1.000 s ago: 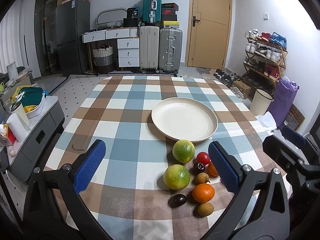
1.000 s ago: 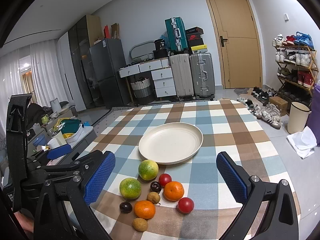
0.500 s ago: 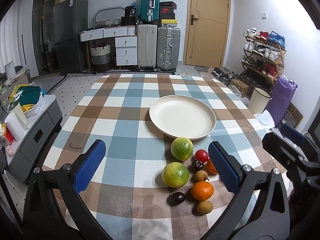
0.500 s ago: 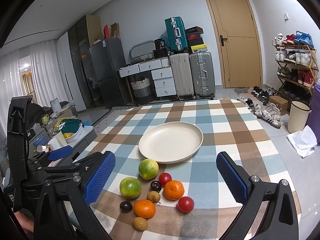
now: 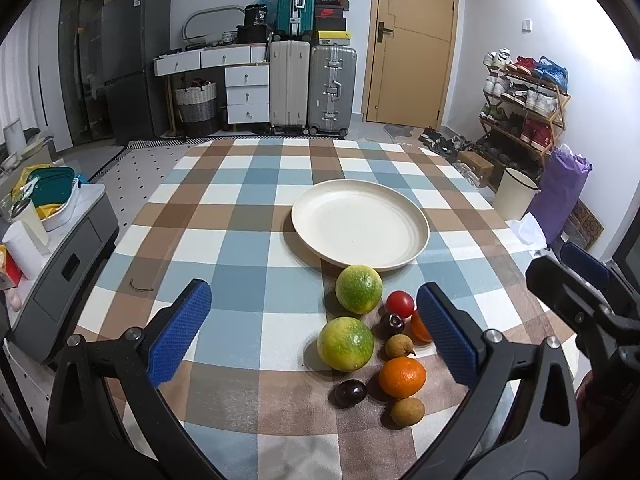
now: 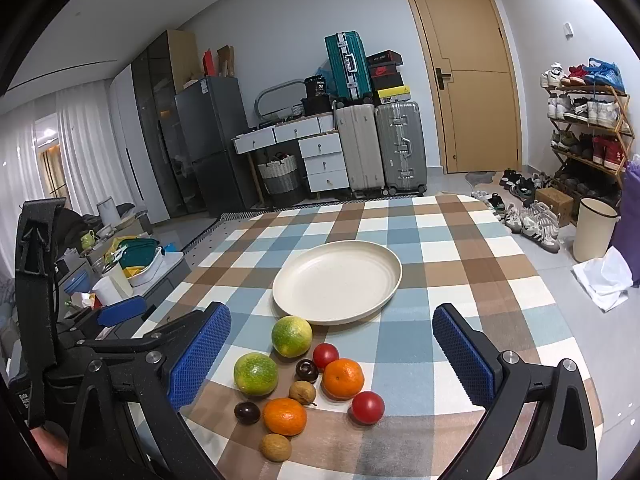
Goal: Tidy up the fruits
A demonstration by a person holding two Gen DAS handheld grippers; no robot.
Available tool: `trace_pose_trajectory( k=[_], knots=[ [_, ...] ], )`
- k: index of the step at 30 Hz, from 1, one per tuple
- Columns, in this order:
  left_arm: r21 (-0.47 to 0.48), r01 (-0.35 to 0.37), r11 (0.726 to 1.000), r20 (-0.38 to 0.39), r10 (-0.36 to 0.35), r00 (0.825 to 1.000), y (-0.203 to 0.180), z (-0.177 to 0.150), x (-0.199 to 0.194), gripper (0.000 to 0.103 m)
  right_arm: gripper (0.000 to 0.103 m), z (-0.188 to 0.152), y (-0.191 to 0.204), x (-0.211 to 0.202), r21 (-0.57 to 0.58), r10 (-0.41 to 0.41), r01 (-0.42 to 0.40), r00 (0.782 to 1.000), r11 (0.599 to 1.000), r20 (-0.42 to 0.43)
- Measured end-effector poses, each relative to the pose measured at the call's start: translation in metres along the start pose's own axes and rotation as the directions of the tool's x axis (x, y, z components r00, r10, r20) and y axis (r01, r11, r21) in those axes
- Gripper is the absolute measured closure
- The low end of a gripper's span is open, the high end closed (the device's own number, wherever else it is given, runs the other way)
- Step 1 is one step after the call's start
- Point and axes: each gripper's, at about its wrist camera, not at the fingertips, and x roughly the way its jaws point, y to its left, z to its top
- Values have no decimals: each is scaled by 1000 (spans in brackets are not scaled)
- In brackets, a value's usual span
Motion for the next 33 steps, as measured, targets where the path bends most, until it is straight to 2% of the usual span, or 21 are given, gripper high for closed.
trace_pose_trajectory(
  k=[16,33],
  knots=[
    [-22,60,998,-114,-63,991,15,-20,39,1,0,-10,-9,19,9,-7,7,999,1000,-40],
    [-7,110,994,-250,-108,962,11,-29,90,1,0,-19,-24,48,33,-11,14,995,999,-98]
  ],
)
